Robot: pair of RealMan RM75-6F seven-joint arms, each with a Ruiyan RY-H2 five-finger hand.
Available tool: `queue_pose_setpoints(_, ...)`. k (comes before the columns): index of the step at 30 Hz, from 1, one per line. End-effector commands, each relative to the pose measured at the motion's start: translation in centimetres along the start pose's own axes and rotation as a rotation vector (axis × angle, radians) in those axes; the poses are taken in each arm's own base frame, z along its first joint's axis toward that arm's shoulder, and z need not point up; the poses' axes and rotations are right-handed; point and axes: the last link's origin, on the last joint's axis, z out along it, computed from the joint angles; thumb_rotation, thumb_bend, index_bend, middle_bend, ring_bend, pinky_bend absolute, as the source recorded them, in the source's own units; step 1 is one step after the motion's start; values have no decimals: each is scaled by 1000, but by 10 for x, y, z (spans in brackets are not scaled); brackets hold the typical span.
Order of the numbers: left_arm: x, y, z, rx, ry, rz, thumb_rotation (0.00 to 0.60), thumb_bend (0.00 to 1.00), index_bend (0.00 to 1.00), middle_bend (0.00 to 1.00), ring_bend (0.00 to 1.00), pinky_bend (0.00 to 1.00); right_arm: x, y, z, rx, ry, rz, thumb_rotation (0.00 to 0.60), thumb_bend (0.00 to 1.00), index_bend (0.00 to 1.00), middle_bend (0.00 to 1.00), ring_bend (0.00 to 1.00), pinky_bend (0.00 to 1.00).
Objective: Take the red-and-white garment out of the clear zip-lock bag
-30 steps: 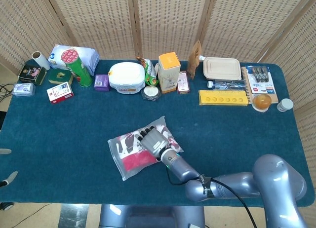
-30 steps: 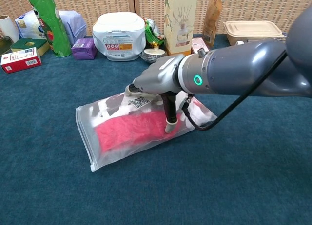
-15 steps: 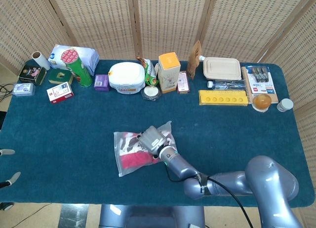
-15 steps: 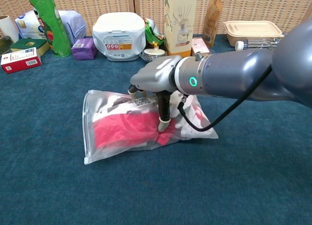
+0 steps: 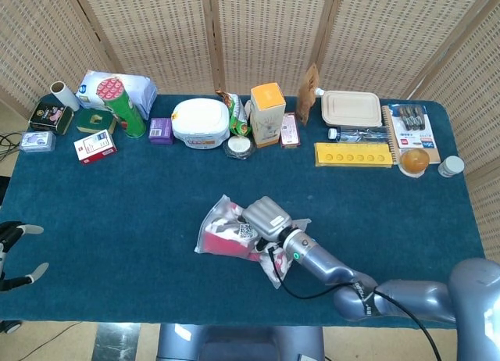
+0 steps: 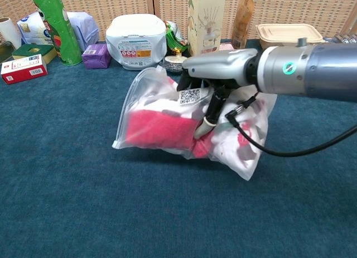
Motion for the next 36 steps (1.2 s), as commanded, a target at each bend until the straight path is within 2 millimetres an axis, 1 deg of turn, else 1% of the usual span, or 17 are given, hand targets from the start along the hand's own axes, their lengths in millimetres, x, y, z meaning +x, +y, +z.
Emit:
queue_pose_setpoints(1,6,13,12,-64,-8,15,588,207,313,328,204,240,10,16,-27,1,32,107,524,210,887,915,1000,1000)
queue_pose_setpoints(5,11,29,30,-136,-40,37,586,207,312,327,208,262,10,22,-43,20,11,162,526,210,887,915,1000,1000)
queue_pose_setpoints(8,14,42,45,-204,-67,70,585,207,313,329,246,284,8,23,-53,36,-6,216,526,209,887,915,1000,1000)
queue_pose_setpoints(12,15,67,67,-310,-109,135,583,208,316,404,326,327,8,23,-64,65,-19,283,524,210,887,915,1000,1000)
queue_pose_setpoints(14,15,77,74,-351,-124,156,577,208,322,442,357,356,9,23,-68,78,-19,299,525,211,887,915,1000,1000)
queue_pose_setpoints(16,15,86,80,-391,-133,171,574,206,338,509,411,413,9,23,-70,88,-16,319,528,212,887,915,1000,1000)
queue_pose_setpoints(17,13,96,85,-428,-149,183,577,205,344,534,433,436,9,22,-72,96,-15,338,527,212,887,915,1000,1000)
queue_pose_setpoints(20,8,112,97,-488,-183,193,577,203,356,637,530,572,10,21,-74,113,-9,358,527,211,887,915,1000,1000)
queue_pose_setpoints(22,2,130,108,-552,-211,177,575,203,375,771,657,724,10,20,-75,127,-9,377,527,212,887,915,1000,1000)
queue_pose_setpoints(25,-3,147,119,-617,-240,151,577,203,392,942,841,901,9,19,-77,144,-9,396,526,212,887,915,1000,1000)
queue_pose_setpoints(27,-6,155,125,-646,-251,149,575,207,401,990,917,966,8,18,-78,153,-10,405,528,212,887,915,1000,1000)
queue_pose_setpoints(28,-8,161,128,-662,-264,149,573,215,406,1000,950,987,8,17,-79,160,-12,415,529,212,887,915,1000,1000)
queue_pose_setpoints(31,-14,172,134,-681,-315,129,572,267,417,1000,994,1000,6,15,-79,174,-13,427,529,213,887,915,1000,1000)
queue_pose_setpoints(36,-23,188,138,-716,-390,92,572,283,420,1000,1000,1000,5,12,-78,194,-14,447,529,214,887,915,1000,1000)
